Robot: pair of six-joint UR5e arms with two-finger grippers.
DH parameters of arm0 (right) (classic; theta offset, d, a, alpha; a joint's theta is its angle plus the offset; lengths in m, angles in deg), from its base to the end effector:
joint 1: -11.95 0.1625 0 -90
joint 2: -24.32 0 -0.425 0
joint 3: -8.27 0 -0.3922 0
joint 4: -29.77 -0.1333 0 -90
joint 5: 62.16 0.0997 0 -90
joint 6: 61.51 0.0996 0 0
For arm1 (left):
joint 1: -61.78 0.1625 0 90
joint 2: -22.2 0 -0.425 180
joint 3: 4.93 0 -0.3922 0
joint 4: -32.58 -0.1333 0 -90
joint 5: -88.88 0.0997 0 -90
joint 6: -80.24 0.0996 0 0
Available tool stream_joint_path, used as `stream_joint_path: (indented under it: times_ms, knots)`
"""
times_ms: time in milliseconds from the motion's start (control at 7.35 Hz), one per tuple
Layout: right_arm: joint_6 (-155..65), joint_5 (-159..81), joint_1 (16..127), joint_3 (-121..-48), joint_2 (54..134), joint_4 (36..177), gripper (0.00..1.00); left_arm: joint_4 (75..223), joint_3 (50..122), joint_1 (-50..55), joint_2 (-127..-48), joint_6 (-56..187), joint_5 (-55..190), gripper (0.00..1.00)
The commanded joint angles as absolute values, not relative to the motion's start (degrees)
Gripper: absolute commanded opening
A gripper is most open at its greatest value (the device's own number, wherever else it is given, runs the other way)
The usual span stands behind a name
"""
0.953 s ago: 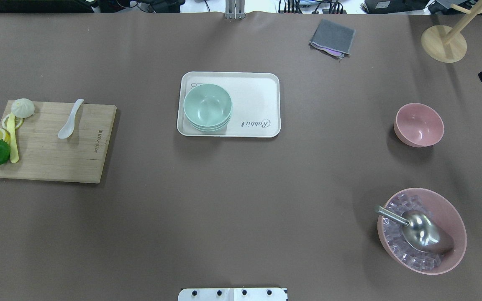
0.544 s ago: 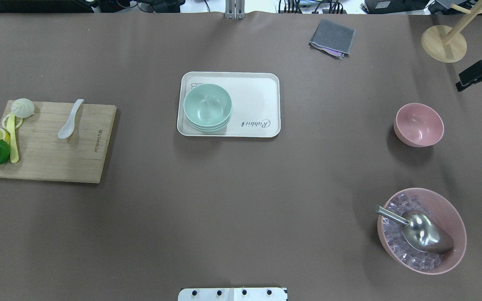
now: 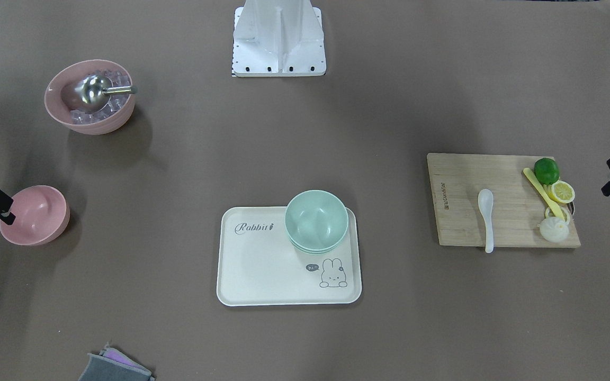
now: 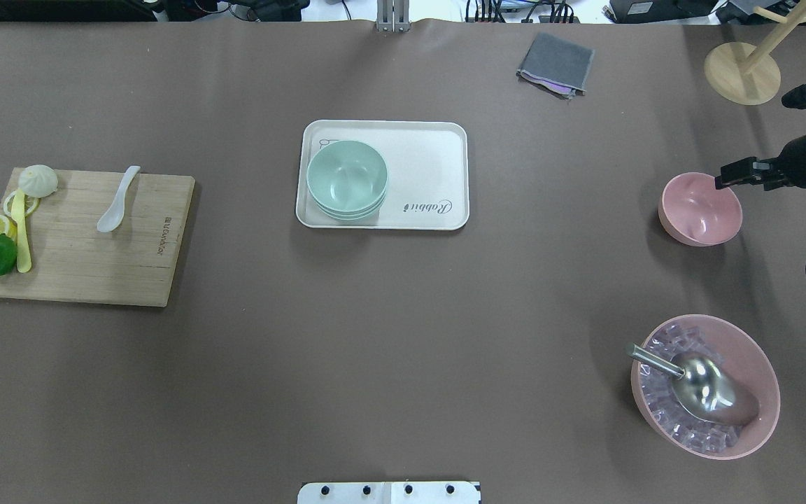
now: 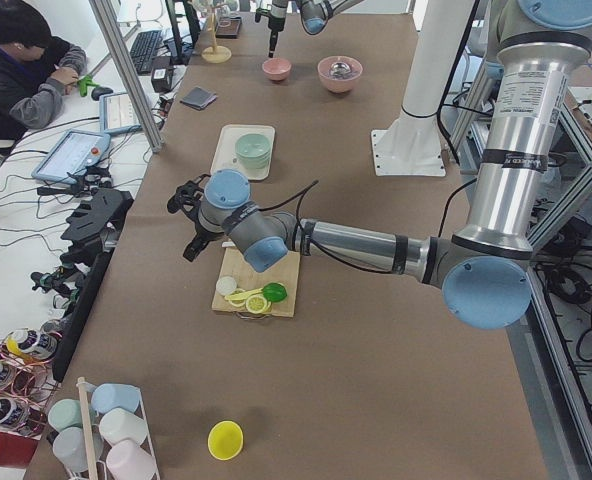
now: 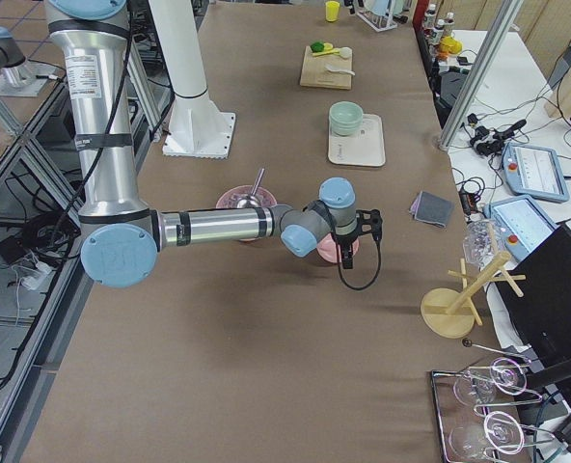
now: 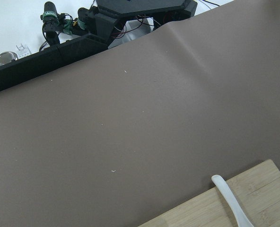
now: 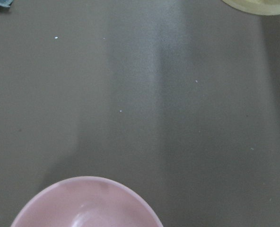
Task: Stack pink bowl on green and place spoon
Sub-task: 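Move the right gripper down to the rim of the pink bowl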
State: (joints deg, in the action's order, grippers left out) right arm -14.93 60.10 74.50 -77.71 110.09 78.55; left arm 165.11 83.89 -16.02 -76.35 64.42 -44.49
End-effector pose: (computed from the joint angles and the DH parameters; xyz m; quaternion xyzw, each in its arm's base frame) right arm -0.1843 -0.5286 0.5821 0.1149 -0.4121 0.0524 0.9024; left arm 0.0574 -0.5726 0.5028 0.2992 0.4199 0.1292 0.8470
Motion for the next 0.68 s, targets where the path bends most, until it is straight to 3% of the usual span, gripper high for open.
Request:
stream_joint_path:
  times_ms: [0,272,408,544]
  knots:
    - [-12.64,59.3,72.59,-76.72,111.07,75.83,0.73,165.29,83.93,-15.91,-76.15,64.42,-44.54,0.98]
    - [-12.64,59.3,71.63,-77.07,111.95,75.83,0.53,165.56,83.93,-15.82,-76.06,64.24,-44.54,0.98]
    - [-12.73,59.22,71.62,-76.98,112.12,75.83,0.36,165.56,83.93,-15.74,-76.06,64.24,-44.54,0.98]
    - [-12.82,59.22,71.62,-77.42,112.13,75.83,0.11,165.56,83.93,-15.65,-76.06,64.24,-44.45,0.98]
